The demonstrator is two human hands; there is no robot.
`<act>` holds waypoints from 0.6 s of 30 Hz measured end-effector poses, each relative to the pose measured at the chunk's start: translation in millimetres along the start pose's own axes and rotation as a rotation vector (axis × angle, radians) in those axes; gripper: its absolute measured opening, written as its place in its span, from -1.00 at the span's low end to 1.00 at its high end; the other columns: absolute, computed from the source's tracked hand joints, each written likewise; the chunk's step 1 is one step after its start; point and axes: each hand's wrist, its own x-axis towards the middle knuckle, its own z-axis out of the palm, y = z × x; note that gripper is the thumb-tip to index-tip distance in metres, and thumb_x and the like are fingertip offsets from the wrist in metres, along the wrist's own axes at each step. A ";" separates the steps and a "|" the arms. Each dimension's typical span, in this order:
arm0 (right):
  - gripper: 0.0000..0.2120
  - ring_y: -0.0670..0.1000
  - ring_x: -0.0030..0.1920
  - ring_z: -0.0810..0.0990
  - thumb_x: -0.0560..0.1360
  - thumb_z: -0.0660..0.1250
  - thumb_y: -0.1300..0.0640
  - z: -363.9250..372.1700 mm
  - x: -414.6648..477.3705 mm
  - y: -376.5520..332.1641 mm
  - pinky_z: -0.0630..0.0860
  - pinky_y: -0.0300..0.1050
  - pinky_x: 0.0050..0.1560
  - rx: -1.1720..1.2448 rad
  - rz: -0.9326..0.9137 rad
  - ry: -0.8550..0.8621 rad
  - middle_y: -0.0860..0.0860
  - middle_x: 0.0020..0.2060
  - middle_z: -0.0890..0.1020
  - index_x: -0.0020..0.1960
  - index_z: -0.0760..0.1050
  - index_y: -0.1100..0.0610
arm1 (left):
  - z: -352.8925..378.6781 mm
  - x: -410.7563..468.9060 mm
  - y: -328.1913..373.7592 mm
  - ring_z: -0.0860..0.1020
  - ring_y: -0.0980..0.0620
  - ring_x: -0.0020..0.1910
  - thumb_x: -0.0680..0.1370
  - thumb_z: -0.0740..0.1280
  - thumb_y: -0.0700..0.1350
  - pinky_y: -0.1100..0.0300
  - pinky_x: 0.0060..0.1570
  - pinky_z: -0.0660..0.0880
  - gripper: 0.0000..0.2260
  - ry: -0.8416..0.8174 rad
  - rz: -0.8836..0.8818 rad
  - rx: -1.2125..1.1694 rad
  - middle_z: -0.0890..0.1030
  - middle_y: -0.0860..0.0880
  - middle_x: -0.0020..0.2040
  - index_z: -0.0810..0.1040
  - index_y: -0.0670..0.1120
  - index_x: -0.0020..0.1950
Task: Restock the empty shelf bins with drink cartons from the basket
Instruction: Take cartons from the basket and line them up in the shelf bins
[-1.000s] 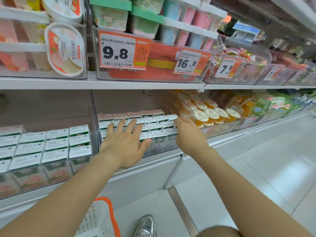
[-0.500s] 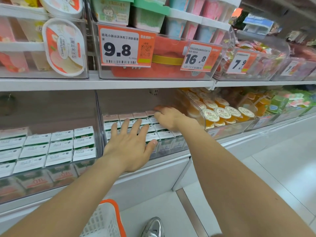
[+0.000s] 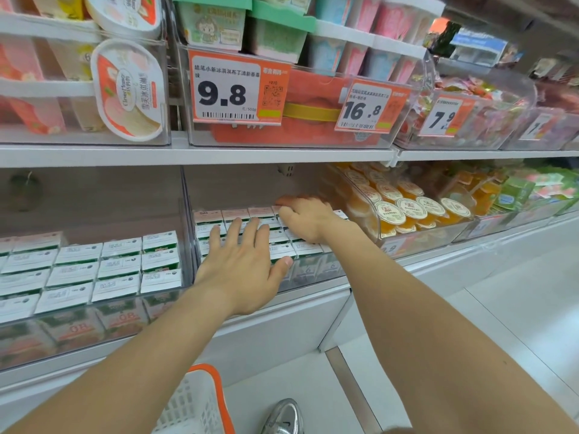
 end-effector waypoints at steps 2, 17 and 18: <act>-0.56 0.21 0.15 0.45 0.58 -0.08 -0.17 0.1 3.9 -4.7 0.33 0.22 0.24 0.039 0.054 -0.038 0.13 0.17 0.56 0.29 0.43 -0.09 | 0.3 0.0 0.5 -0.07 -0.22 0.67 0.65 -0.21 0.34 -0.33 0.57 -0.05 -0.27 0.005 -0.007 0.008 -0.02 -0.11 0.70 -0.01 -0.10 0.68; -0.54 0.21 0.06 0.55 0.65 -0.05 -0.13 -1.7 12.8 -3.3 0.50 0.12 0.20 0.120 0.027 -0.027 0.19 0.10 0.63 0.16 0.53 0.10 | -0.3 1.4 -0.1 -0.03 -0.23 0.65 0.67 -0.19 0.33 -0.33 0.56 -0.02 -0.29 0.030 -0.002 0.008 0.04 -0.13 0.68 0.04 -0.11 0.66; -0.54 0.22 0.06 0.55 0.65 -0.05 -0.11 -1.5 11.4 0.5 0.51 0.15 0.21 0.134 0.025 0.005 0.20 0.09 0.63 0.15 0.54 0.12 | -0.1 1.4 -0.4 -0.01 -0.23 0.65 0.67 -0.18 0.33 -0.33 0.56 -0.02 -0.30 0.038 -0.003 0.007 0.05 -0.13 0.68 0.05 -0.11 0.65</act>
